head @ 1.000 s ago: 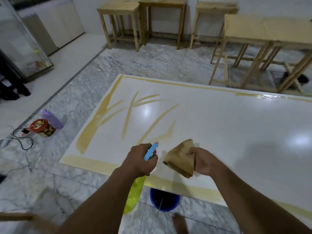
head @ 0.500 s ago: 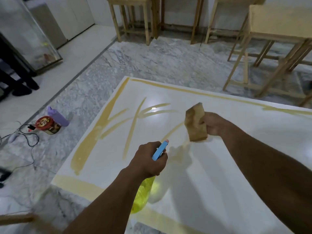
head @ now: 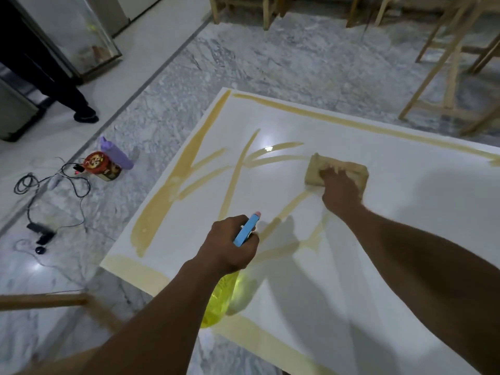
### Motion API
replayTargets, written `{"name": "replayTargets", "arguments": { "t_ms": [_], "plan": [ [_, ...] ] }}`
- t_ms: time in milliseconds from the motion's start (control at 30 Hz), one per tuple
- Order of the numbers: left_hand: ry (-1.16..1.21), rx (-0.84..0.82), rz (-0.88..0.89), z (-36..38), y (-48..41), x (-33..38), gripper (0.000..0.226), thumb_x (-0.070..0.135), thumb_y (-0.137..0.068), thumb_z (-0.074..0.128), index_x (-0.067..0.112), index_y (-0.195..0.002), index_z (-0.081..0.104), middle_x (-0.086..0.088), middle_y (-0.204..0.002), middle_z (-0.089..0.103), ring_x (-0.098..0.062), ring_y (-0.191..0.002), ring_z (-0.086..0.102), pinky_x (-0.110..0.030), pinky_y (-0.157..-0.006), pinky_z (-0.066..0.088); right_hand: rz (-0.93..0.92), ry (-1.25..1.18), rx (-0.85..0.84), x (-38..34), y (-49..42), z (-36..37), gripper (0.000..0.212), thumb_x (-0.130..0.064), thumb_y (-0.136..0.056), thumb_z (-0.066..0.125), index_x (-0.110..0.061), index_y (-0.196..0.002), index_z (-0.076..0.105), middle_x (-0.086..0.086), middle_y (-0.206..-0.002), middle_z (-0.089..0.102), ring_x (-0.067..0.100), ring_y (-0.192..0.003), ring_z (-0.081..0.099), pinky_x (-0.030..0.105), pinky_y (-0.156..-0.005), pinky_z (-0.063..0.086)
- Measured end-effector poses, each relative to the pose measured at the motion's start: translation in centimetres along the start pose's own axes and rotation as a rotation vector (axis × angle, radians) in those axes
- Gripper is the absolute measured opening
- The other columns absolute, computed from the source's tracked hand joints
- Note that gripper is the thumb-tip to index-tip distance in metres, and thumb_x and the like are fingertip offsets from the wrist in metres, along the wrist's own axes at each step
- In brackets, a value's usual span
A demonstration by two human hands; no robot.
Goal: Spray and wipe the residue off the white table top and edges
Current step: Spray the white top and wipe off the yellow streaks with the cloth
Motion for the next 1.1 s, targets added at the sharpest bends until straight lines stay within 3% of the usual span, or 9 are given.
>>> {"name": "replayTargets", "arguments": {
  "t_ms": [200, 333, 433, 500, 567, 667, 800, 933, 1100],
  "plan": [
    [0.065, -0.029, 0.008, -1.1, 2.9, -1.6, 0.012, 0.021, -0.095, 0.063, 0.01, -0.098, 0.067, -0.019, -0.09, 0.068, -0.026, -0.058, 0.067, -0.032, -0.053, 0.063, -0.033, -0.001, -0.106, -3.7, 11.4, 3.7, 0.071, 0.005, -0.089, 0.037, -0.021, -0.155, 0.03, 0.002, -0.164, 0.025, 0.03, -0.152, 0.017, 0.05, -0.119, 0.021],
    [0.051, -0.079, 0.083, -1.7, 6.1, -2.9, 0.012, 0.021, -0.095, 0.063, 0.01, -0.098, 0.066, -0.018, -0.086, 0.066, -0.033, -0.058, 0.07, -0.036, -0.054, 0.065, -0.035, 0.039, -0.185, -7.1, 21.2, 4.9, 0.075, 0.004, -0.09, 0.042, -0.024, -0.157, 0.023, -0.003, -0.166, 0.015, 0.025, -0.154, 0.009, 0.043, -0.122, 0.017],
    [0.06, -0.12, 0.134, -2.4, 8.8, -4.2, 0.014, 0.02, -0.095, 0.063, 0.008, -0.1, 0.066, -0.022, -0.089, 0.066, -0.032, -0.059, 0.068, -0.036, -0.053, 0.065, -0.033, 0.009, -0.221, -9.9, 27.3, 5.6, 0.071, 0.003, -0.09, 0.045, -0.025, -0.154, 0.03, -0.002, -0.164, 0.023, 0.024, -0.153, 0.016, 0.038, -0.12, 0.024],
    [0.075, -0.141, 0.15, -3.2, 10.2, -5.0, 0.013, 0.022, -0.095, 0.064, 0.011, -0.103, 0.066, -0.017, -0.088, 0.066, -0.023, -0.056, 0.067, -0.028, -0.051, 0.06, -0.014, -0.075, -0.243, -10.7, 28.9, 4.5, 0.062, 0.001, -0.091, 0.045, -0.028, -0.146, 0.046, -0.002, -0.155, 0.042, 0.024, -0.144, 0.036, 0.036, -0.112, 0.036],
    [0.064, -0.162, 0.167, -4.1, 11.2, -5.7, 0.011, 0.023, -0.096, 0.063, 0.014, -0.102, 0.066, -0.014, -0.088, 0.066, -0.022, -0.053, 0.068, -0.024, -0.05, 0.057, 0.017, -0.2, -0.28, -10.9, 29.1, 2.6, 0.046, -0.006, -0.09, 0.047, -0.027, -0.128, 0.063, -0.004, -0.129, 0.064, 0.02, -0.118, 0.059, 0.031, -0.095, 0.047],
    [0.027, -0.176, 0.215, -5.5, 12.1, -6.5, 0.011, 0.023, -0.096, 0.062, 0.013, -0.099, 0.065, -0.013, -0.085, 0.066, -0.023, -0.049, 0.069, -0.027, -0.05, 0.059, 0.245, -0.755, -0.423, -10.1, 28.5, -1.1, 0.02, -0.004, -0.086, 0.05, -0.011, -0.091, 0.068, 0.005, -0.089, 0.066, 0.017, -0.077, 0.062, 0.023, -0.068, 0.047],
    [-0.017, -0.224, 0.254, -6.3, 11.5, -5.5, 0.013, 0.024, -0.096, 0.063, 0.011, -0.098, 0.065, -0.014, -0.084, 0.067, -0.029, -0.055, 0.073, -0.032, -0.054, 0.063, 0.557, -1.37, -0.58, -8.4, 27.6, -2.6, 0.041, 0.0, -0.073, 0.055, 0.004, -0.114, 0.061, 0.024, -0.107, 0.064, 0.039, -0.096, 0.064, 0.046, -0.089, 0.053],
    [-0.016, -0.233, 0.289, -6.7, 8.6, -3.7, 0.014, 0.023, -0.096, 0.063, 0.01, -0.101, 0.066, -0.013, -0.084, 0.069, -0.025, -0.054, 0.073, -0.029, -0.053, 0.062, 0.554, -1.466, -0.61, -9.0, 23.7, -3.7, 0.037, 0.0, -0.085, 0.048, 0.001, -0.119, 0.06, 0.024, -0.11, 0.067, 0.041, -0.1, 0.066, 0.047, -0.09, 0.053],
    [-0.013, -0.221, 0.267, -7.5, 2.8, -2.1, 0.013, 0.023, -0.096, 0.063, 0.011, -0.1, 0.067, -0.01, -0.083, 0.068, -0.021, -0.052, 0.07, -0.03, -0.055, 0.064, 0.611, -1.258, -0.469, -8.1, 11.8, -6.0, 0.038, 0.004, -0.084, 0.054, 0.001, -0.122, 0.057, 0.023, -0.118, 0.065, 0.038, -0.104, 0.066, 0.047, -0.093, 0.052]
  ]
}}
Point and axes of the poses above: each hand's wrist, its own y-axis away from the middle knuckle, its own z-axis out of the palm, x = y × z, the point moved 1 cm from there along -y, towards the middle knuckle
